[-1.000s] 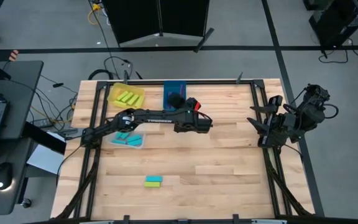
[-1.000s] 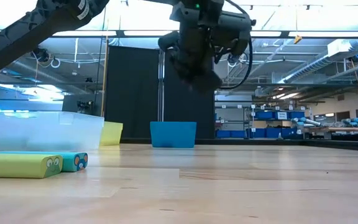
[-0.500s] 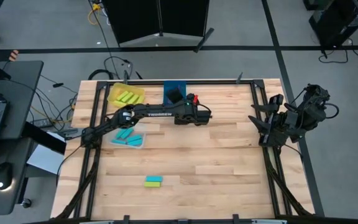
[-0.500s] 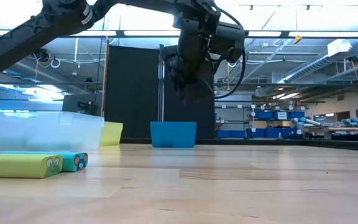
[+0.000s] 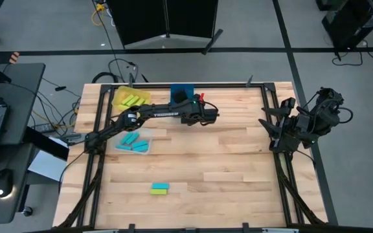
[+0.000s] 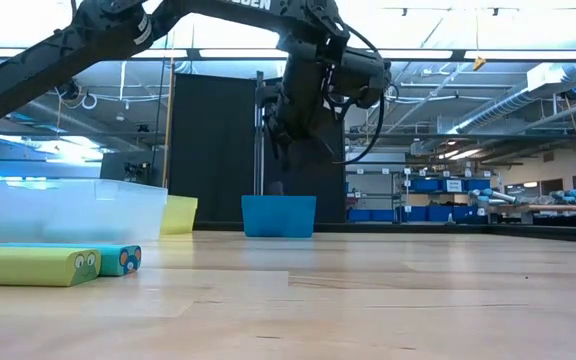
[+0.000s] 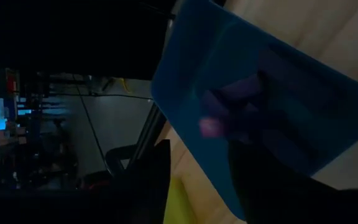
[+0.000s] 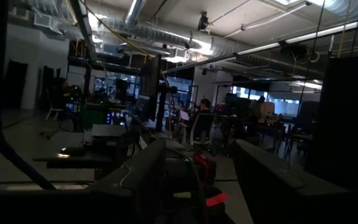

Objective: Sort blocks
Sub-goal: Put the purple block into the blue bin, then put the blue block into the white bin

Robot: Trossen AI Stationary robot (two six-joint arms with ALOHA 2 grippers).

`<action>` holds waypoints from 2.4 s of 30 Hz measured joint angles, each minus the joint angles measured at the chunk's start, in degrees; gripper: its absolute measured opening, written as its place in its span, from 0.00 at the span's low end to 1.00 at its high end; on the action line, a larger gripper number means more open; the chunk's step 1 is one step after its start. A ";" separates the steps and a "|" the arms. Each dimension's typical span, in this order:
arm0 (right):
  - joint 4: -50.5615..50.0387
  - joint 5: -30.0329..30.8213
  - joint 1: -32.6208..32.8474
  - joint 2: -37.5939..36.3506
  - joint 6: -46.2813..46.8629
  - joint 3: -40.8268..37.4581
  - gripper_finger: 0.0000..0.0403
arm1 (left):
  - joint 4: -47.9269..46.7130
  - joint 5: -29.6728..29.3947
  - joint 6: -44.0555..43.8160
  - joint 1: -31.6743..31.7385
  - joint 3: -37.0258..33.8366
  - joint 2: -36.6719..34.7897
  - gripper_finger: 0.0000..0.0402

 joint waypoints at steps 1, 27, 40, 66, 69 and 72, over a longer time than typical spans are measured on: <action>0.11 0.37 0.00 0.00 0.00 0.00 0.49 | 0.00 -0.02 0.06 0.05 0.00 0.00 0.43; 0.79 3.78 0.00 1.70 -1.40 -0.02 0.49 | -0.02 -14.67 -9.87 -23.48 -0.02 -11.25 0.57; 1.63 1.16 -0.72 7.35 -0.35 -0.02 0.49 | 0.35 -14.67 -7.99 -46.48 -0.02 -22.98 0.51; 2.38 -32.58 -21.05 50.10 39.48 10.36 0.49 | 9.97 -37.82 -5.54 -73.63 0.00 -35.09 0.51; 2.50 -36.05 -21.73 57.51 39.76 15.79 0.49 | 13.61 -37.96 -2.28 -73.66 0.00 -37.08 0.51; 2.39 -38.29 -21.92 64.53 39.74 21.36 0.49 | 19.29 -38.03 3.13 -73.40 0.00 -38.84 0.51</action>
